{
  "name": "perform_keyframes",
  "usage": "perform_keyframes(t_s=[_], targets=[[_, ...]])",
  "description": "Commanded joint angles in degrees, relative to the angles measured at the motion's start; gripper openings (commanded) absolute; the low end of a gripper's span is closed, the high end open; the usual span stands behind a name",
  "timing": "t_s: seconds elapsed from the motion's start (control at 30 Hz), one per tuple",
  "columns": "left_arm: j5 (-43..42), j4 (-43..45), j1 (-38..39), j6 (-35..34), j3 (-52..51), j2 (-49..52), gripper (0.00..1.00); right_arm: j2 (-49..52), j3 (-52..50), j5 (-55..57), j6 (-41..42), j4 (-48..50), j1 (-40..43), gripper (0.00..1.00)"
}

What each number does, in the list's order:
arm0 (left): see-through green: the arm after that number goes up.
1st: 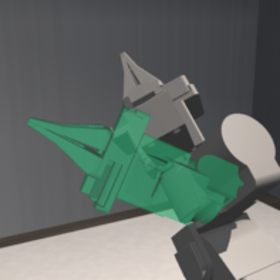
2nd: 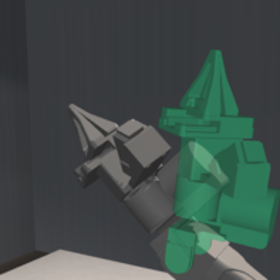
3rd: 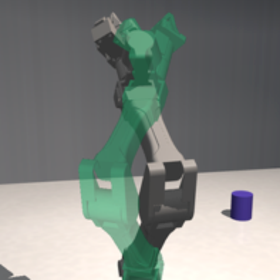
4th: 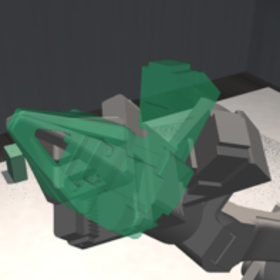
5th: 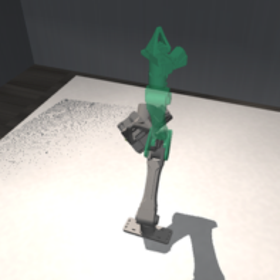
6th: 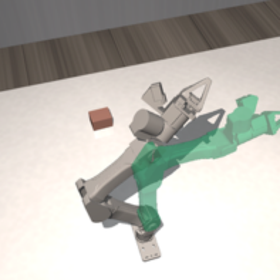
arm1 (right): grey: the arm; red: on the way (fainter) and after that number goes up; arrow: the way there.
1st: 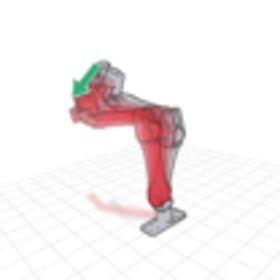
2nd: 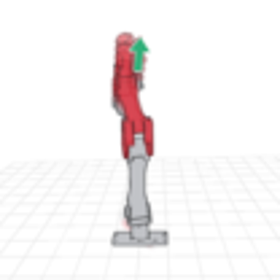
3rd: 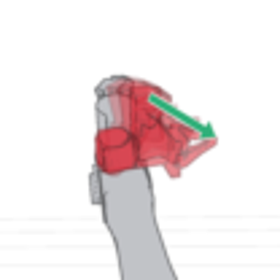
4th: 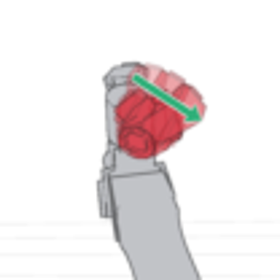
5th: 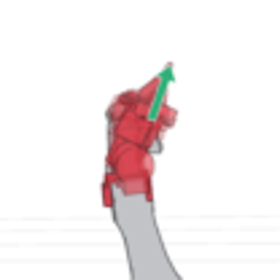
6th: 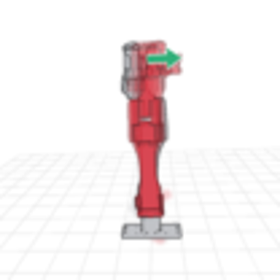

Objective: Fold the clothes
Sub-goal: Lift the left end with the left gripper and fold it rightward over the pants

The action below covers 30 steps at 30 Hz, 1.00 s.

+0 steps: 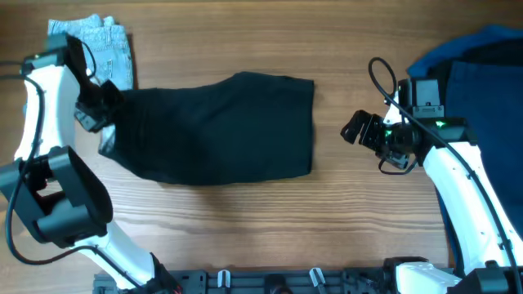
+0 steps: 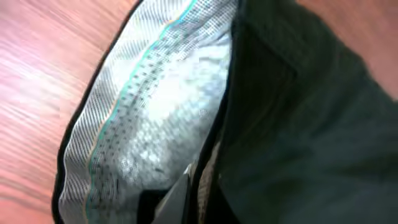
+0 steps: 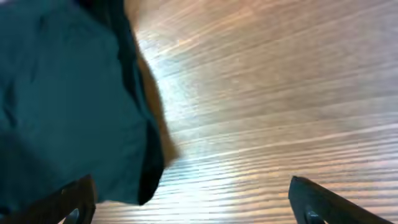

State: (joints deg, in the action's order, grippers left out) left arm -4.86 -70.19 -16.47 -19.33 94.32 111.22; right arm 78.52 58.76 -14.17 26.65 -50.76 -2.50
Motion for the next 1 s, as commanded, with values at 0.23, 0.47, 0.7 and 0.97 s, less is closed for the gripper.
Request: perform_keyframes(t_s=[0.23, 0.47, 0.7, 0.97], targets=[[2.4, -10.1, 14.6, -3.5, 17.5, -1.8, 0.04, 4.1, 0.0, -0.9, -1.4, 6.1, 0.3, 1.0], [2.4, -11.7, 27.6, -5.8, 22.4, -1.9, 0.04, 16.2, 0.0, -1.0, -1.0, 9.4, 0.3, 1.0], [2.4, -7.6, 38.8, -10.2, 22.1, -1.6, 0.04, 20.2, 0.0, -1.0, -1.0, 11.0, 0.3, 1.0], [2.4, -6.7, 44.3, -11.8, 22.1, 4.3, 0.04, 20.2, 0.0, -2.9, -1.0, 11.1, 0.3, 1.0]])
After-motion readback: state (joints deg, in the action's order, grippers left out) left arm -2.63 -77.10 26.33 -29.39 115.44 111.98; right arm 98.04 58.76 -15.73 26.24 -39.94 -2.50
